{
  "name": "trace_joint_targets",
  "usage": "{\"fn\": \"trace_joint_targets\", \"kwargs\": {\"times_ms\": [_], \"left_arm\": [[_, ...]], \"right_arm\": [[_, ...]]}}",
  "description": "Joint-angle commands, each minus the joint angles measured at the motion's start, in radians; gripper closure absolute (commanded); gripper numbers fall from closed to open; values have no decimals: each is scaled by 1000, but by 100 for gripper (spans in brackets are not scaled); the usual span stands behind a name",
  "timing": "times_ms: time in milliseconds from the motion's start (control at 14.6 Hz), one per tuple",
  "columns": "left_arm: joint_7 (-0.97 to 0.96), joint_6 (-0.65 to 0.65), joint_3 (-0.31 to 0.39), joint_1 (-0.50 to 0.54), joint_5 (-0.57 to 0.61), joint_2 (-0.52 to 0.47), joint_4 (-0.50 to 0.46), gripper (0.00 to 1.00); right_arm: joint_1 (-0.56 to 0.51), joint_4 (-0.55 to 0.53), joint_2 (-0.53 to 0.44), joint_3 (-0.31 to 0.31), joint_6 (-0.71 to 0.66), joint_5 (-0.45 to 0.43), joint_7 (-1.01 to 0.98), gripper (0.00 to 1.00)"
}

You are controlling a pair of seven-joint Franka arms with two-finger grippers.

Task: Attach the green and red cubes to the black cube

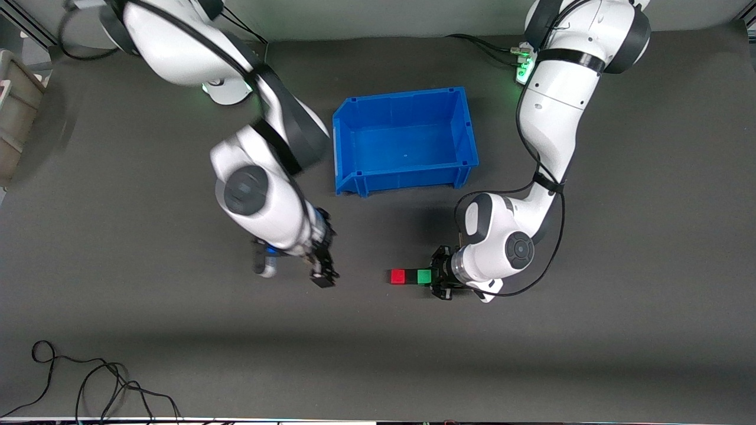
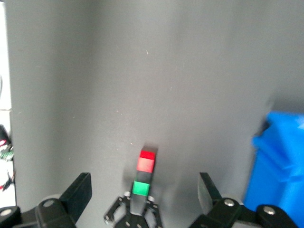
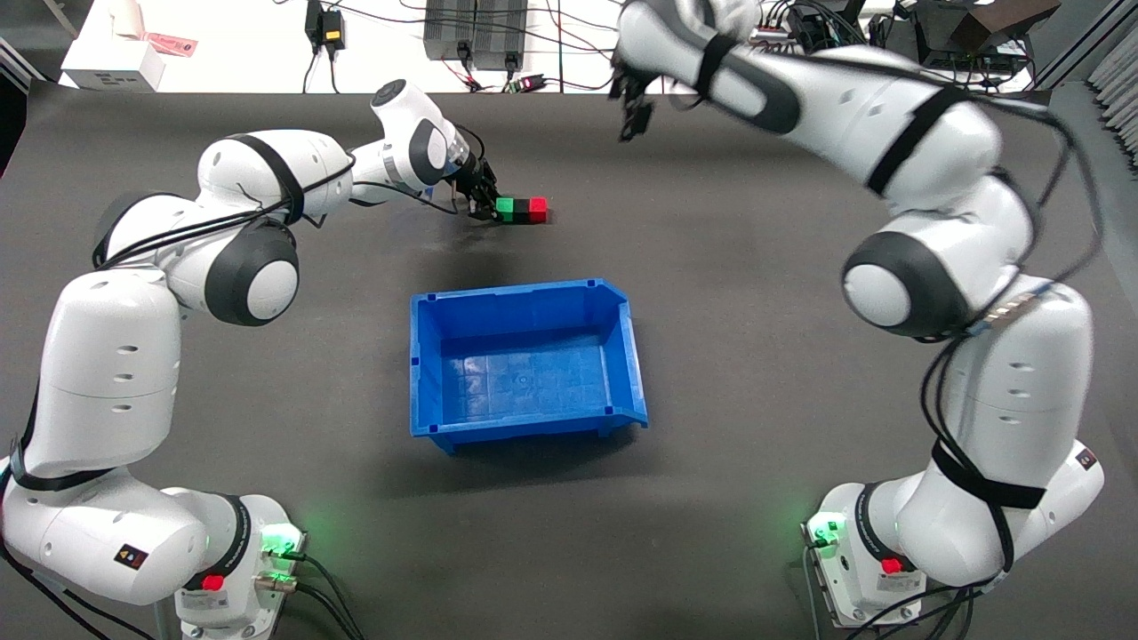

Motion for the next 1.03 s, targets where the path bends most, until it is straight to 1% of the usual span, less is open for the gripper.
{"fn": "trace_joint_targets", "kwargs": {"times_ms": [0, 69, 137, 275, 412, 550, 619, 825, 893, 962], "left_arm": [[10, 22, 0, 3, 9, -14, -25, 100], [10, 20, 0, 2, 7, -14, -20, 33], [0, 10, 0, 0, 7, -16, -12, 0], [3, -4, 0, 6, 10, -30, -14, 0], [4, -91, 12, 31, 19, -71, -9, 0], [12, -189, 20, 81, 52, -129, -11, 0], [39, -243, 21, 115, 79, -155, -12, 0], [272, -439, 23, 233, 121, -243, -37, 0], [352, -505, 23, 280, 172, -281, -50, 0], [415, -557, 21, 320, 238, -319, -66, 0]], "right_arm": [[-37, -44, -147, -8, -162, 4, -265, 4], [-61, -44, -185, -18, -231, 4, -359, 4], [-86, -45, -221, -19, -300, 4, -461, 4], [-133, -45, -276, -22, -417, 4, -667, 4], [-193, -57, -328, -22, -492, 4, -831, 4], [-251, -85, -385, -33, -543, 1, -1043, 4], [-267, -105, -410, -57, -558, -1, -1162, 4], [-265, -178, -473, -201, -558, -9, -1459, 4], [-264, -194, -482, -237, -551, -24, -1538, 4], [-261, -205, -485, -252, -532, -53, -1583, 4]]}}
